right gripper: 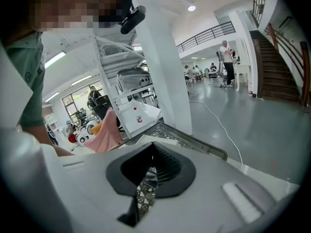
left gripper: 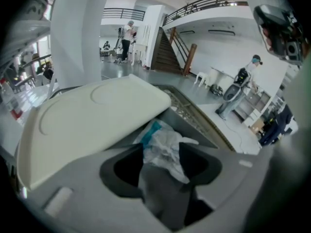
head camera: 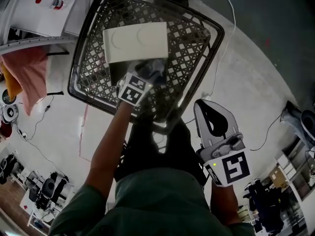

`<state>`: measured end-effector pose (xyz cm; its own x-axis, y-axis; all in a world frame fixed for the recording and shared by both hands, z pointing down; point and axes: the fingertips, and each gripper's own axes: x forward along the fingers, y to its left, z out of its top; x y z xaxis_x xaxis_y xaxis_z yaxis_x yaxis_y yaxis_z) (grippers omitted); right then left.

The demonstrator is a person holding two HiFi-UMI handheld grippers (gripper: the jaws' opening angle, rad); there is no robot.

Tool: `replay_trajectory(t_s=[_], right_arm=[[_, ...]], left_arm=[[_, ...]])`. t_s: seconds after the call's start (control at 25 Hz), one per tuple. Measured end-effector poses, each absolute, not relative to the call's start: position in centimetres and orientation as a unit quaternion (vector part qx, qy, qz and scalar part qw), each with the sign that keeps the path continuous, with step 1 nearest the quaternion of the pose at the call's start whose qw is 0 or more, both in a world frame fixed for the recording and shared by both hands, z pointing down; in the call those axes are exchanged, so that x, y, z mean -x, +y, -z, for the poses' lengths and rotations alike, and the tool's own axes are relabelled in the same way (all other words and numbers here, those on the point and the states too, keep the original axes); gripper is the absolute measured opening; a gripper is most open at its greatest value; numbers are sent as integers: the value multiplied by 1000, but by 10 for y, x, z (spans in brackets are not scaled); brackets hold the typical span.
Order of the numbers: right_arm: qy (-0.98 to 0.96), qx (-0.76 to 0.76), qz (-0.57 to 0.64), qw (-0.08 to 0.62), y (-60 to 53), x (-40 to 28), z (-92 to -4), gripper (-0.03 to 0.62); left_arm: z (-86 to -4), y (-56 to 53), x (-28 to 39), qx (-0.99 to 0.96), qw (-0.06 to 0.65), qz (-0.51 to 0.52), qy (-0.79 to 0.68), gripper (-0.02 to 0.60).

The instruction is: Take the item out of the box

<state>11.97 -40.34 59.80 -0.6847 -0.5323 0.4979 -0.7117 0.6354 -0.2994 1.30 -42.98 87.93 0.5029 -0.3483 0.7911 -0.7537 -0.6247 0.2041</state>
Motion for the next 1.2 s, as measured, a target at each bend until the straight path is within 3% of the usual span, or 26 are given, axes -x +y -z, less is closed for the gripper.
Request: replay_trajectory(t_s=[0.28, 0.32, 0.36, 1.2], right_arm=[[-888, -351, -236, 182, -399, -120, -596, 6], [-888, -350, -235, 182, -398, -120, -594, 6], [-889, -350, -234, 181, -397, -120, -592, 6], [-901, -357, -191, 157, -383, -103, -533, 6]], left_arm=[[-882, -431, -9, -825, 275, -360, -338, 115], [-880, -430, -9, -826, 277, -359, -336, 84], [-879, -429, -9, -827, 278, -359, -333, 15], [-807, -407, 11, -845, 260, -343, -317, 9]])
